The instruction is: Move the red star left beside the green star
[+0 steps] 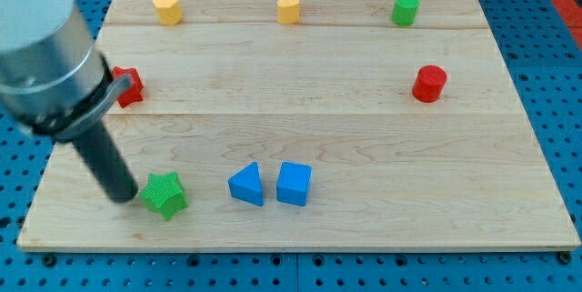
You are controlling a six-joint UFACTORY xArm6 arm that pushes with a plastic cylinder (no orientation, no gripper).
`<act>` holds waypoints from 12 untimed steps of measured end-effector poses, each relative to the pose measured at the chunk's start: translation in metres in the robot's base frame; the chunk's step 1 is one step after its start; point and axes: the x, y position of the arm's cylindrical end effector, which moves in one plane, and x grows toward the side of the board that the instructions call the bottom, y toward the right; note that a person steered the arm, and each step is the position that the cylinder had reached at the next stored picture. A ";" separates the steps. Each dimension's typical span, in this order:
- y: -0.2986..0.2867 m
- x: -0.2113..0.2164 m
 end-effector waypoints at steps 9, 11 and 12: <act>0.013 -0.141; 0.008 -0.160; 0.036 -0.099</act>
